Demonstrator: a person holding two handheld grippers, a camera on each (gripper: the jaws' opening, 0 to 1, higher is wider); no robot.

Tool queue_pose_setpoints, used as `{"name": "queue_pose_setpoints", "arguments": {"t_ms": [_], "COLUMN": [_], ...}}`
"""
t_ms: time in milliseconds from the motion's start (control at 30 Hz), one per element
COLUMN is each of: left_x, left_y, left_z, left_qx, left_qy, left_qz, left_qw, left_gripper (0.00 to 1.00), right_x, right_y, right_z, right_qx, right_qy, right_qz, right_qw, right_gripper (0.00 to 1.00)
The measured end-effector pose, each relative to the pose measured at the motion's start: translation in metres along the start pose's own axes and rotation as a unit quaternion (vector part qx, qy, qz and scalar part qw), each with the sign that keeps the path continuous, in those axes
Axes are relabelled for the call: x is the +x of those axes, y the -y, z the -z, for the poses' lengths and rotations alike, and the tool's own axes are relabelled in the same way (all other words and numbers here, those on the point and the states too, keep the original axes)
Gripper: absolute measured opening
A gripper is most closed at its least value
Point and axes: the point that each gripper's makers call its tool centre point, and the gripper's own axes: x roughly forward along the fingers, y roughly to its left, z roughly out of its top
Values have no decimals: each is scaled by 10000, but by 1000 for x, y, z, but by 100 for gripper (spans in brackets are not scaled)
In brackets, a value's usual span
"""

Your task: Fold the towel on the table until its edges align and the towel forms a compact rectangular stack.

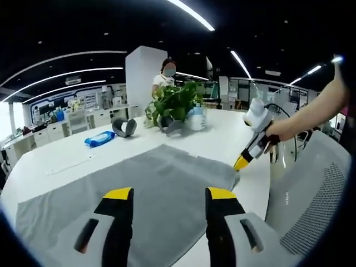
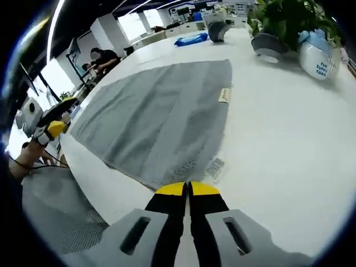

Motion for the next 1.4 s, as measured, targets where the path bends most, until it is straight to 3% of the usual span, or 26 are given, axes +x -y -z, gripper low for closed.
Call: {"name": "queue_pose_setpoints", "arguments": {"t_ms": [167, 367, 433, 633, 800, 1000, 1200, 1300, 1400], "left_x": [3, 5, 6, 7, 6, 3, 3, 0, -1], "left_y": [10, 26, 29, 39, 41, 45, 44, 42, 39], "left_z": [2, -1, -1, -5, -11, -21, -26, -34, -34], "left_qx": [17, 263, 501, 666, 868, 1281, 1388, 1720, 1898], "left_qy": [-55, -11, -42, 33, 116, 290, 384, 521, 478], "left_qz": [185, 434, 439, 566, 525, 464, 426, 277, 183], "left_qw": [9998, 9987, 9978, 9962, 9948, 9902, 9887, 9833, 9805], "left_gripper": [50, 49, 50, 48, 43, 32, 31, 26, 19], "right_x": [-10, -13, -12, -10, -7, -7, -4, 1, 2], "right_y": [-37, -76, -88, -119, -140, -170, -194, -203, -210], "right_z": [-28, -55, -63, -84, -91, -98, -100, -96, -94], "right_qx": [263, 194, 134, 26, 30, 280, 443, 351, 387], "right_qy": [597, 940, 980, 1101, 1110, 1195, 1173, 1105, 1103], "right_qz": [-649, -1118, -1199, -1529, -1762, -2187, -2463, -2499, -2578], "right_qw": [9958, 9891, 9878, 9821, 9781, 9680, 9611, 9613, 9591], "right_gripper": [0, 0, 0, 0, 0, 0, 0, 0, 0]}}
